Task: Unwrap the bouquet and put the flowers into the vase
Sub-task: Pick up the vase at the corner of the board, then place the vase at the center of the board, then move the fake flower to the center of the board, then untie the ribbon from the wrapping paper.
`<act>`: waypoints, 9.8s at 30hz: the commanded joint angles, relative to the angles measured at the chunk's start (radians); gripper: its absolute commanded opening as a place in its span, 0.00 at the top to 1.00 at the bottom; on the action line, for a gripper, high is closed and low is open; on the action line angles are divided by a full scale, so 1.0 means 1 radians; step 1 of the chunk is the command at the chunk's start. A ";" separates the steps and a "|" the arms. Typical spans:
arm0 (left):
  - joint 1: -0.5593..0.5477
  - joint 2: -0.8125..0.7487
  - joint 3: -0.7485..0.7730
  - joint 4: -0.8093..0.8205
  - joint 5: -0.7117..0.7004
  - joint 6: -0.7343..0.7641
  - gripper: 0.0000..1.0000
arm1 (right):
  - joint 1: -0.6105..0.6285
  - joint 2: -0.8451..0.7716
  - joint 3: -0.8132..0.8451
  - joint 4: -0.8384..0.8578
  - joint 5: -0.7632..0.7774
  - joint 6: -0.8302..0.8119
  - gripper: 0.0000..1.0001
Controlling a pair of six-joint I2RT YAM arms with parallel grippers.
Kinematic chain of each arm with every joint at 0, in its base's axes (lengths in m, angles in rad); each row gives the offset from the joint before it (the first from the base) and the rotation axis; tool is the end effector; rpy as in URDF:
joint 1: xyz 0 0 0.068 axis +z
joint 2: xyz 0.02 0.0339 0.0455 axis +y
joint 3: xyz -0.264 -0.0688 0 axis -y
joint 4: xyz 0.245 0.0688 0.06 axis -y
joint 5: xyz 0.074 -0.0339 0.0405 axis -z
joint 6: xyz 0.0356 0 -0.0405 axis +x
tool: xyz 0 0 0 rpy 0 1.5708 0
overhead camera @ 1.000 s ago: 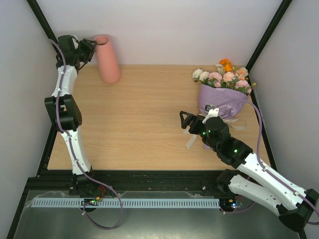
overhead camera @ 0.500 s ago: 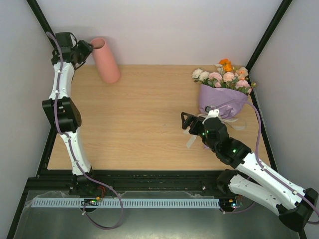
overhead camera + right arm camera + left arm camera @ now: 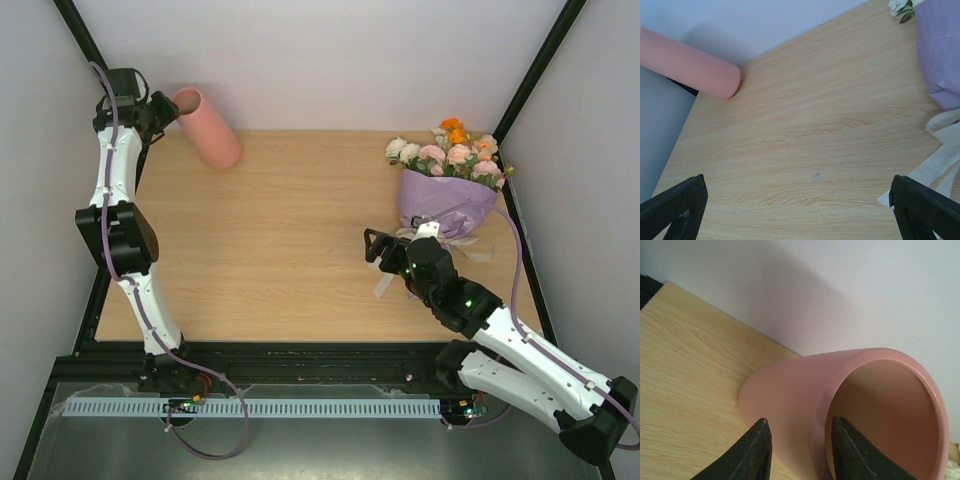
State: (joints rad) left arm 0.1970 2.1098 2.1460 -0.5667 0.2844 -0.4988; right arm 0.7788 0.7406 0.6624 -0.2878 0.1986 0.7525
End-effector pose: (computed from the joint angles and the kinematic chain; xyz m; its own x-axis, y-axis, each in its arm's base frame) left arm 0.4839 0.0864 0.3542 -0.4594 -0.5599 -0.6895 -0.1939 0.8208 -0.5373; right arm 0.1300 0.1185 0.2933 -0.5670 0.3818 -0.7299 -0.2329 0.7756 0.5867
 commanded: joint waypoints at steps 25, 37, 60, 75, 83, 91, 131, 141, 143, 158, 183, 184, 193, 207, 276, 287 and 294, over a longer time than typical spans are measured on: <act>-0.146 -0.295 -0.043 -0.291 -0.239 0.200 0.98 | -0.002 -0.046 -0.006 -0.060 0.003 0.015 0.01; -0.228 -0.453 -0.142 -0.481 -0.504 0.329 0.98 | -0.002 -0.095 -0.024 -0.099 -0.007 0.037 0.01; -0.203 -0.452 -0.290 -0.576 -0.671 0.347 0.98 | -0.002 -0.068 -0.011 -0.117 0.026 0.015 0.01; -0.197 -0.474 -0.293 -0.517 -0.555 0.314 0.59 | -0.002 -0.072 -0.032 -0.105 0.028 0.001 0.01; -0.197 -0.628 -0.349 -0.414 -0.506 0.290 0.22 | -0.002 -0.020 -0.025 -0.114 0.051 -0.028 0.01; -0.201 -0.893 -0.552 -0.207 -0.279 0.332 0.01 | -0.008 0.195 0.007 -0.150 0.289 0.003 0.03; -0.584 -1.247 -1.395 0.274 0.265 0.287 0.01 | -0.636 0.593 -0.042 0.132 -0.057 -0.177 0.21; -0.624 -1.245 -1.396 0.258 0.230 0.293 0.00 | -0.637 0.703 -0.003 0.218 -0.085 -0.212 0.01; -0.629 -1.246 -1.396 0.257 0.226 0.296 0.00 | -0.636 0.747 0.023 0.216 -0.110 -0.224 0.01; -0.641 -1.259 -1.397 0.245 0.196 0.297 0.00 | -0.467 0.829 0.080 0.209 -0.201 -0.306 0.20; -0.823 -1.097 -1.469 0.286 -0.049 0.052 0.10 | 0.027 0.773 0.063 0.238 -0.253 -0.359 0.20; -0.835 -1.083 -1.480 0.314 -0.054 0.037 0.11 | 0.027 0.757 0.060 0.234 -0.250 -0.352 0.20; -0.974 -0.863 -1.508 0.471 -0.074 -0.016 0.24 | 0.027 0.566 0.026 0.147 -0.192 -0.311 0.14; -1.120 -0.526 -1.445 0.593 -0.292 -0.068 0.42 | 0.027 0.259 -0.128 0.127 -0.076 -0.212 0.14; -1.055 -0.973 -1.273 0.375 -0.444 -0.057 0.98 | 0.027 0.589 -0.308 0.442 -0.149 -0.079 0.41; -1.046 -1.072 -1.191 0.242 -0.554 -0.023 0.98 | 0.027 0.574 -0.317 0.433 -0.120 -0.042 0.40; -1.046 -1.156 -1.138 0.144 -0.664 0.006 0.98 | 0.027 0.565 -0.315 0.422 -0.103 -0.037 0.40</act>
State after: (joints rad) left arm -0.8558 1.0046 0.9558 -0.3473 -0.2829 -0.5259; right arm 0.8055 1.3144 0.3672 0.1738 0.0376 0.6983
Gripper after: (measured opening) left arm 0.027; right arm 0.599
